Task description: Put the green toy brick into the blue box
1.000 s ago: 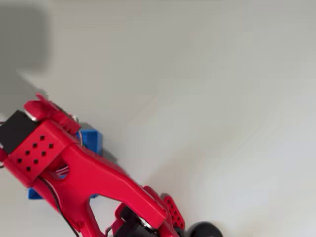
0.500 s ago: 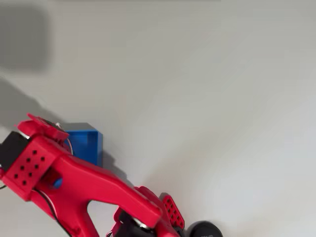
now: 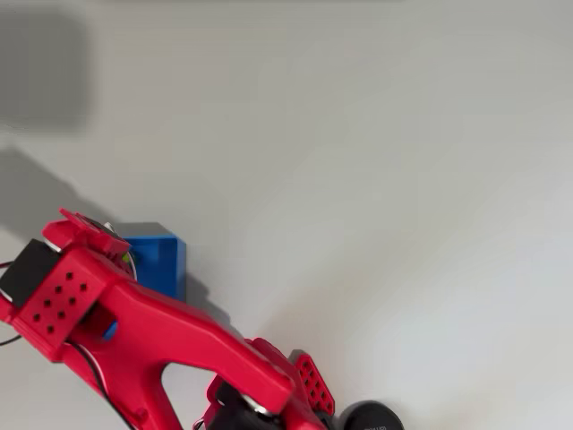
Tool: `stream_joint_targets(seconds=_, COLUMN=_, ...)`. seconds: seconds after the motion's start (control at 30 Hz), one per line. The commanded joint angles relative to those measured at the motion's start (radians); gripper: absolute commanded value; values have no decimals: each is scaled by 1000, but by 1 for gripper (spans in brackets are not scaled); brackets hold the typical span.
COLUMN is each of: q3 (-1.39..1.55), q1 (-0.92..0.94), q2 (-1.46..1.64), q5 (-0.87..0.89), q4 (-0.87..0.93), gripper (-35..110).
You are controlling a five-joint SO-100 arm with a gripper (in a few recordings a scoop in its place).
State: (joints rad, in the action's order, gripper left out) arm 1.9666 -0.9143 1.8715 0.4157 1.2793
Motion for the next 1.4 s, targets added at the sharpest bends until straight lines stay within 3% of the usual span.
stream_joint_targets(seconds=0.0, q3=-44, q1=-12, q2=57, q5=-3, q4=12, gripper=21)
stream_joint_targets(seconds=0.23, q3=-178, q1=91, q2=61, q5=-8, q4=137, gripper=0)
stream_joint_targets(seconds=0.43, q3=-334, q1=252, q2=74, q5=-127, q4=302, gripper=0)
stream_joint_targets(seconds=0.77, q3=-437, q1=644, q2=80, q5=-282, q4=314, gripper=0)
stream_joint_targets(seconds=1.03, q3=-417, q1=861, q2=118, q5=-325, q4=213, gripper=0)
stream_joint_targets(seconds=1.37, q3=49, q1=908, q2=541, q5=-380, q4=-38, gripper=0)
